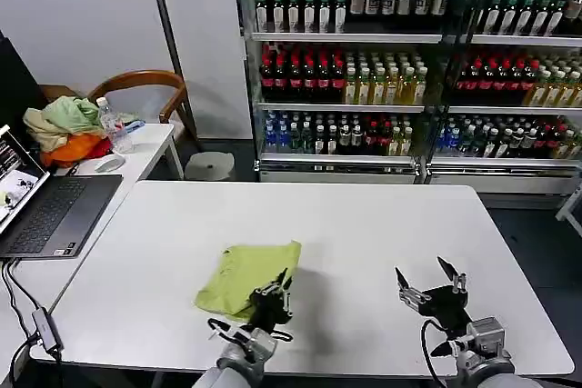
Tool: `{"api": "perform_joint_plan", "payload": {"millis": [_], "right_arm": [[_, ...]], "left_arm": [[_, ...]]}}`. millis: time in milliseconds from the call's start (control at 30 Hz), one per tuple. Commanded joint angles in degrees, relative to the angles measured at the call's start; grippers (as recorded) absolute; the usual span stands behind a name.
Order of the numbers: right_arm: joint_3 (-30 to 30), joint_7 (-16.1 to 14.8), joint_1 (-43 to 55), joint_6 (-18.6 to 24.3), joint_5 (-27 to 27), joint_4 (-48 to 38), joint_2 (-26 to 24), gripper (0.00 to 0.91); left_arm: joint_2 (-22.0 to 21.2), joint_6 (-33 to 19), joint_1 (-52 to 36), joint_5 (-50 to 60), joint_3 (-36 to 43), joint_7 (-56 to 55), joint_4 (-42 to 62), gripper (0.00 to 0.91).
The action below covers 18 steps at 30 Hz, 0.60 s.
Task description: Fold and organize the clothes.
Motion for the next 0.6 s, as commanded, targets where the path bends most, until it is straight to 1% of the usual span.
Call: {"api": "perform_joint_plan", "payload": {"millis": [33,67,167,300,400,500,567,600], "right_arm": [[0.0,-0.1,1.1,-0.1,0.3,-0.2,-0.6,0.907],[0.0,-0.1,1.4,-0.1,0.3,-0.1,-0.8,0.907],[0.0,-0.1,2.3,-0.4,0.7,0.2,-1.3,0.907],[0.8,-1.2,4.0,-0.3,0.7,-0.3,-2.3,0.907],[1.6,-1.1,7.2,-0.3,1.3,-1.6,-3.0,0.907],[2.4,-1.3,10.2,-0.2,2.1,-3.9,-3.6,0.907],[2.3,-1.3,11.7,0.0,1.6,-5.1,-3.7,0.907],[2.2,-1.2,12.0,0.1,1.5,-5.5,-3.6,0.907]], "left_arm": [[-7.9,3.9,-7.0,-6.1,4.8,-5.0,6.0,0.423],[-8.5,4.1,-8.1,-7.7,4.8,-6.0,6.7,0.907],[-10.7,3.5,-10.4,-15.3,4.4,-8.1,8.4,0.907],[-12.1,1.0,-12.9,-25.5,3.4,-9.5,10.6,0.907],[-12.7,-1.8,-14.0,-31.0,3.0,-9.1,10.9,0.907],[-12.3,-4.2,-14.1,-32.0,2.6,-6.8,8.5,0.907],[-11.6,-4.7,-14.0,-31.9,1.7,-6.2,6.1,0.907],[-10.7,-4.8,-13.9,-31.8,0.0,-5.2,4.1,0.907]]}}
